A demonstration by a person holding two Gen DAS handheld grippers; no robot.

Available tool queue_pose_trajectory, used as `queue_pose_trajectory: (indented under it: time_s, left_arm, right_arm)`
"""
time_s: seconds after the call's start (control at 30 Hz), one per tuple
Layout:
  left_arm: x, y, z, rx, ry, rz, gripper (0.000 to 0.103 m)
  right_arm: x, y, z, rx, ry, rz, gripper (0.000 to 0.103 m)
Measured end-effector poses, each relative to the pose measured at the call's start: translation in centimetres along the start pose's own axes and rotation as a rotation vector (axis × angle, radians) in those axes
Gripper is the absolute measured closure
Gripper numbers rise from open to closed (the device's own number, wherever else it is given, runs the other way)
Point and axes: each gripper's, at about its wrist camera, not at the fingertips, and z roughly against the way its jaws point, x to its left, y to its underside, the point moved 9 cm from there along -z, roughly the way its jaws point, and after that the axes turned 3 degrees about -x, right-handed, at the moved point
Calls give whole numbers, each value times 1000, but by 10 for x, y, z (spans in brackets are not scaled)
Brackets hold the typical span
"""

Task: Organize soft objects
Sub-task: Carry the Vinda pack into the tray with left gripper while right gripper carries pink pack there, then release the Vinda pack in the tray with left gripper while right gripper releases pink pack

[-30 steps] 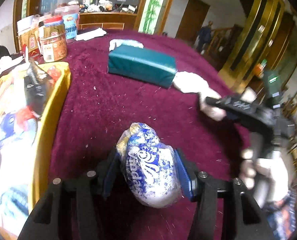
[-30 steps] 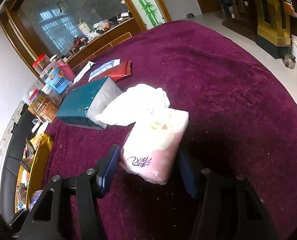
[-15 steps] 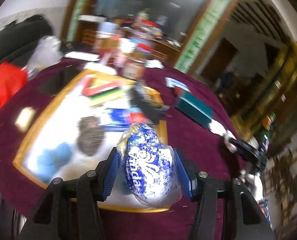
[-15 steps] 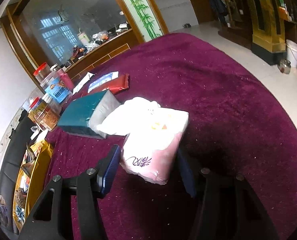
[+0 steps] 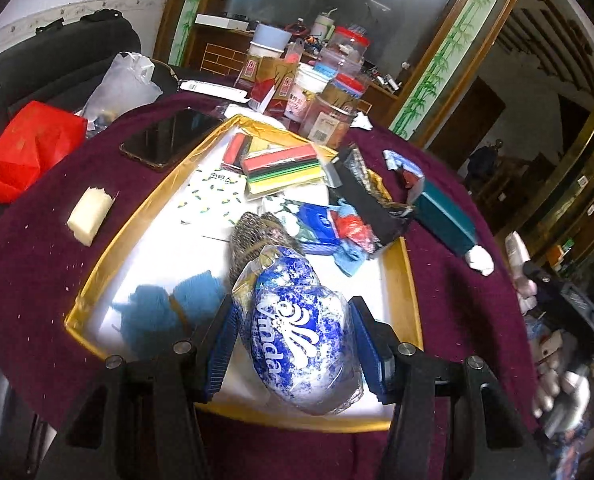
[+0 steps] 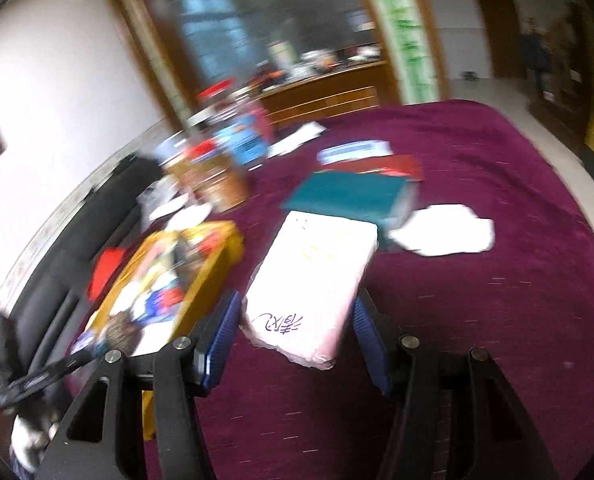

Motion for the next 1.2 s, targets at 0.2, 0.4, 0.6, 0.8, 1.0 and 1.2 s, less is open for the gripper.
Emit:
queue_pose_trajectory:
  time_s: [0.2,0.4,0.6,0.8,1.0,1.2]
  left_arm:
    - [2,1,-26,46,-30,-22,31]
    - [-1,12,-30,75,2,-16,28]
    - [6,-2,10,-16,45,25,23]
    - [19,-16,35,-95,34,48,17]
    - [18,-13,36,-97,21,29,13]
    - [6,-11,38,-124,-46,-28,9]
  right_arm:
    - [90,24,-41,131,-140,107,47]
    - [165,51,-76,232,-179,292,47]
    - [190,74,-110,301,-132,402,47]
    - [184,93,-133,355,-55,453,45]
    - [186,78,-94,268,-75,432,27]
    - [161,66,-53,171,-65,355,26]
